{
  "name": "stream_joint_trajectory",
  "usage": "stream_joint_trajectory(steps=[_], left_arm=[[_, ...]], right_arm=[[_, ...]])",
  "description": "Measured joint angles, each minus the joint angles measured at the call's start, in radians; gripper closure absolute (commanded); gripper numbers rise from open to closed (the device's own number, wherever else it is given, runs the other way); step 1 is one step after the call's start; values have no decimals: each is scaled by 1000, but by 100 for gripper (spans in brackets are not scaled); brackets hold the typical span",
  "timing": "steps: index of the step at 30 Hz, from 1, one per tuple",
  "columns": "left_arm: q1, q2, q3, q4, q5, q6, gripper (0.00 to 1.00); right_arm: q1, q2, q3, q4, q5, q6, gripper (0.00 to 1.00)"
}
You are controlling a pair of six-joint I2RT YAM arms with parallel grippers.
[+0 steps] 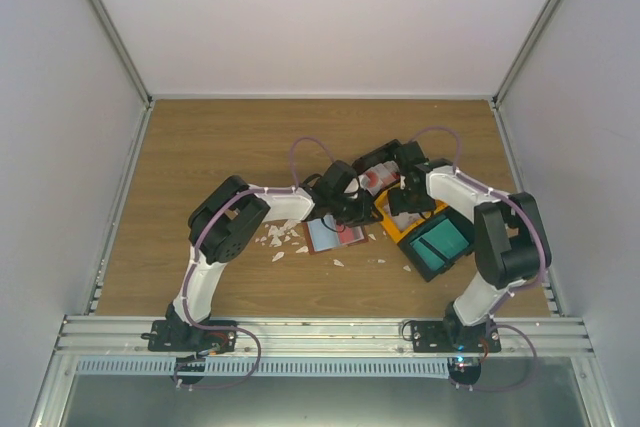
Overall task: Put the credit cards into the card holder
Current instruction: Pick up the credit card from the storage box.
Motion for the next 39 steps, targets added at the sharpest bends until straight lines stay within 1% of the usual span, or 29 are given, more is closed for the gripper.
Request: stream_joint_trajectory(steps=[3, 13, 17, 23, 27, 32, 37, 39], left_arm=[[0, 6, 0, 0, 0, 0, 69], [0, 18, 14, 5, 26, 0, 70], [0, 25, 23, 5, 47, 0, 70], [1, 37, 40, 0, 71, 0, 70], [1, 45, 49, 0, 78, 0, 70], [1, 45, 49, 0, 79, 0, 70], [1, 45, 49, 0, 78, 0, 70], [1, 45, 49, 0, 77, 0, 70]], right_arm=[[0, 31, 3, 14, 5, -5, 30], [-21, 34, 9, 12, -43, -36, 48], [-27, -8, 9, 5, -71, -42, 50], [-26, -95, 8, 4, -166, -42, 55], [-26, -122, 2, 5, -198, -42, 57], [-26, -153, -13, 8, -234, -40, 63], [-23, -209, -46, 10, -306, -14, 64], [-20, -231, -61, 9, -339, 1, 67]])
